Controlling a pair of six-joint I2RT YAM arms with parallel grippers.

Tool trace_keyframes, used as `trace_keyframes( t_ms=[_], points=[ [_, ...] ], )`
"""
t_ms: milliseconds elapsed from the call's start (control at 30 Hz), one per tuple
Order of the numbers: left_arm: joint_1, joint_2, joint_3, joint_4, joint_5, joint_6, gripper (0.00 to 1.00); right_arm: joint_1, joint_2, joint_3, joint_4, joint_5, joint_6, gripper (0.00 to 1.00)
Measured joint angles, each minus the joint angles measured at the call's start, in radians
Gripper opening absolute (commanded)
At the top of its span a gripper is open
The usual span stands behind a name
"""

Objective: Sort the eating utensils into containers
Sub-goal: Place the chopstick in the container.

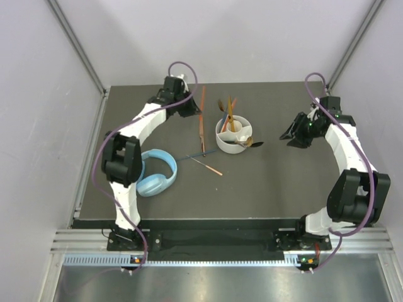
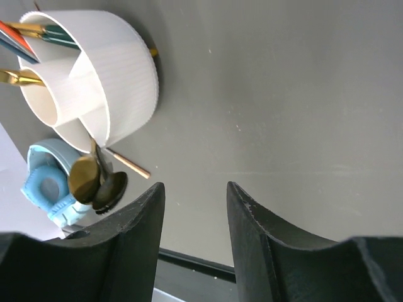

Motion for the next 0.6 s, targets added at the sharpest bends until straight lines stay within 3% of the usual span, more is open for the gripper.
trace_keyframes(
  t_ms=[300,600],
  points=[
    [0.022,-0.164,-0.071,0.106,-0.012,-0.012,0.0,0.075,0.099,0.162,-0.012,0.006,0.012,0.44],
    [-0.138,-0.175,-0.19,0.202,0.002,0.044,0.0,0.109,0.196,0.259,-0.027,0.004,-0.003,0.44]
  ],
)
